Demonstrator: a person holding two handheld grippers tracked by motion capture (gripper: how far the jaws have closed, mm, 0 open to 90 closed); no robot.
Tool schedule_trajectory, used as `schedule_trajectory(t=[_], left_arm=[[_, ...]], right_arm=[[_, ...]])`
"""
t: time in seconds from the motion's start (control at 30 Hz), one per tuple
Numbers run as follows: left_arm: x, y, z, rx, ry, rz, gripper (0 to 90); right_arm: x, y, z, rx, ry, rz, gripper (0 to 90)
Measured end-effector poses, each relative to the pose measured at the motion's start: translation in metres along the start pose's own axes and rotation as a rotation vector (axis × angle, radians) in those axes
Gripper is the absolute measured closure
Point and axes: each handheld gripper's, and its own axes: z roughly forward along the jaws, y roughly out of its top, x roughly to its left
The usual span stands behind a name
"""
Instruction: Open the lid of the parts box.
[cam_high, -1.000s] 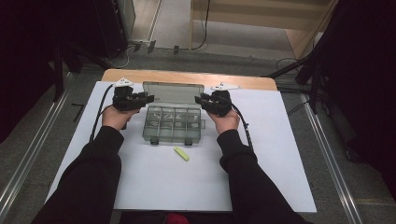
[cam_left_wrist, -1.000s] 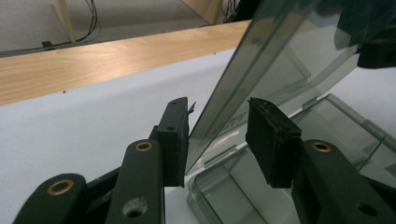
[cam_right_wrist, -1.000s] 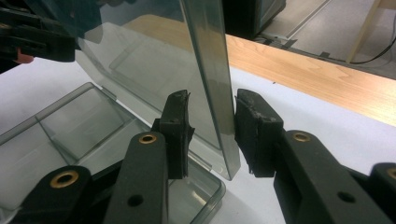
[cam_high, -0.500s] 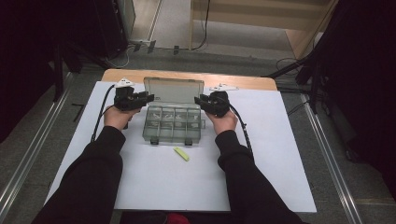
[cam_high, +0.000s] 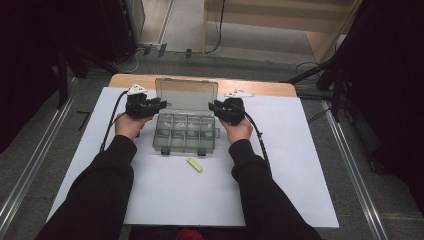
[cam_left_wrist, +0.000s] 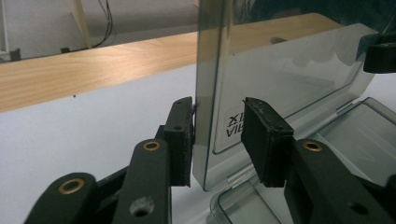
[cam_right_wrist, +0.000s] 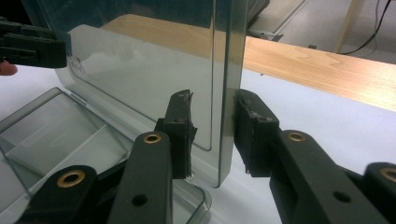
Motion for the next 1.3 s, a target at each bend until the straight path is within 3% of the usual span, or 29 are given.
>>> schedule_trajectory(t=[0.3,0.47,0.9,1.07,1.3], left_arm=[[0.002,-0.002,0.006,-0.005,0.013,-0.025,63.4],[0.003,-0.003,0.011,0.017,0.027,-0.044,63.2],[0.006,-0.007,0.019,0.018,0.027,-0.080,60.1],[0.009,-0.010,0.022,0.020,0.023,-0.102,58.1],[0.011,-0.012,0.024,0.026,0.025,-0.113,56.9]], right_arm=[[-0.002,0.001,0.006,0.015,-0.018,0.001,69.4],[-0.003,0.001,0.010,0.022,-0.025,0.001,68.6],[-0.010,-0.001,0.019,0.045,-0.017,0.050,64.2],[-0.012,-0.004,0.022,0.047,-0.029,0.045,61.6],[-0.015,-0.008,0.026,0.052,-0.016,0.088,60.0]])
